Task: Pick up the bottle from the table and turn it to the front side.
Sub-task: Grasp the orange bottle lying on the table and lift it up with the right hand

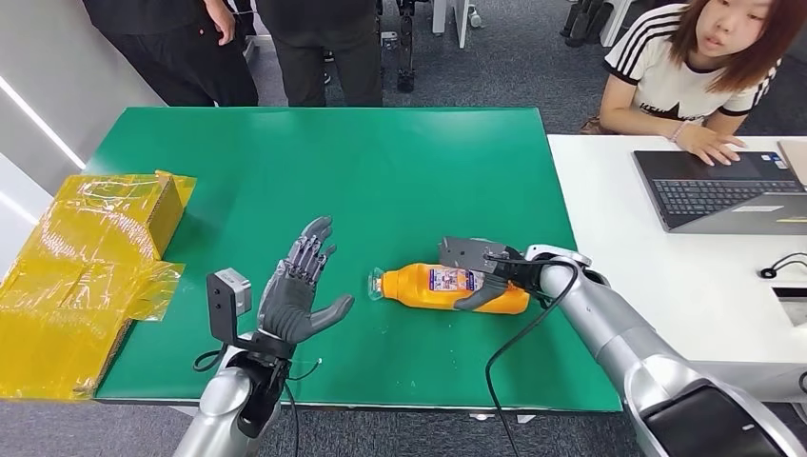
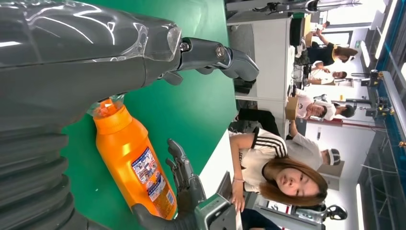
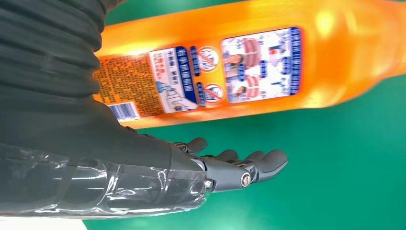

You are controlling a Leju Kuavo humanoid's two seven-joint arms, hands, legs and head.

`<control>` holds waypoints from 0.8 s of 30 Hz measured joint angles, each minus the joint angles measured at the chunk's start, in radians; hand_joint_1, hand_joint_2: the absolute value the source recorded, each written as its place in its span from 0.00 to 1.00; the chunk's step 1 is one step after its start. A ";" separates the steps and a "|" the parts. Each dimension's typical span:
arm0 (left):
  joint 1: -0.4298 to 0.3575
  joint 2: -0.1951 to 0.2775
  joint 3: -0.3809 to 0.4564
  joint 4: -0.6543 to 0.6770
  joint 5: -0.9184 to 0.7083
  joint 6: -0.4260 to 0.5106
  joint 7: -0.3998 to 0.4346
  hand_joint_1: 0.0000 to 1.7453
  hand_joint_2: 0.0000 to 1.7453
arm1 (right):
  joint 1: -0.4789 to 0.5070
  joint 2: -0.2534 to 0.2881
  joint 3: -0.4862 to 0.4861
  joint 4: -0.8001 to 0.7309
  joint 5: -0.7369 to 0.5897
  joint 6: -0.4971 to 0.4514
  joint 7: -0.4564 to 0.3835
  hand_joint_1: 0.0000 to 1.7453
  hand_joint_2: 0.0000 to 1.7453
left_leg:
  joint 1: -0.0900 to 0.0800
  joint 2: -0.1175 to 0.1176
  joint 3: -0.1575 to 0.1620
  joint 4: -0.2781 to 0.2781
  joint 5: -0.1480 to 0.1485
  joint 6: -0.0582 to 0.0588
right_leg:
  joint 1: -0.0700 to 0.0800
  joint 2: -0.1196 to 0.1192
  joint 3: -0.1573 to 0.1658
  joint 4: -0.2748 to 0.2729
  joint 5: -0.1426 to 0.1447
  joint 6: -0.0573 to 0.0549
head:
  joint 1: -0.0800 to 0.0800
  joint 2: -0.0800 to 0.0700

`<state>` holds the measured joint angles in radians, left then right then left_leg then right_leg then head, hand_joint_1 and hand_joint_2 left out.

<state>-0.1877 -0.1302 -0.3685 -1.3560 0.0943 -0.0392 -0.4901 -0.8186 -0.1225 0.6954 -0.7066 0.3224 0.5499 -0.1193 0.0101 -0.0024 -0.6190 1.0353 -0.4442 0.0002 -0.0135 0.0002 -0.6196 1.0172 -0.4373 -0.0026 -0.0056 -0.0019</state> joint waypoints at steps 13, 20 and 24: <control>-0.020 -0.006 0.000 0.025 0.040 -0.029 0.021 0.00 1.00 | -0.064 -0.002 0.095 0.085 0.001 0.065 0.035 0.00 1.00 | 0.000 0.000 0.000 0.000 0.000 0.000 | 0.000 0.000 0.000 0.000 0.000 0.000 | 0.000 0.000; -0.020 -0.009 0.000 0.027 0.049 -0.024 0.024 0.00 1.00 | -0.088 -0.017 0.146 0.100 0.022 0.036 0.054 0.00 1.00 | 0.000 0.000 0.000 0.000 0.000 0.000 | 0.000 0.000 0.000 0.000 0.000 0.000 | 0.000 0.000; -0.020 -0.011 0.000 0.034 0.076 -0.021 0.021 0.00 1.00 | -0.121 -0.019 0.226 0.102 0.065 0.036 0.056 0.00 1.00 | 0.000 0.000 0.000 0.000 0.000 0.000 | 0.000 0.001 0.000 0.000 0.000 0.000 | 0.000 0.000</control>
<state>-0.2076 -0.1408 -0.3685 -1.3222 0.1707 -0.0601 -0.4687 -0.9395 -0.1415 0.9216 -0.6048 0.3875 0.5862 -0.0635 0.0101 -0.0020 -0.6191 1.0354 -0.4443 0.0002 -0.0135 0.0007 -0.6197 1.0172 -0.4374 -0.0025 -0.0056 -0.0019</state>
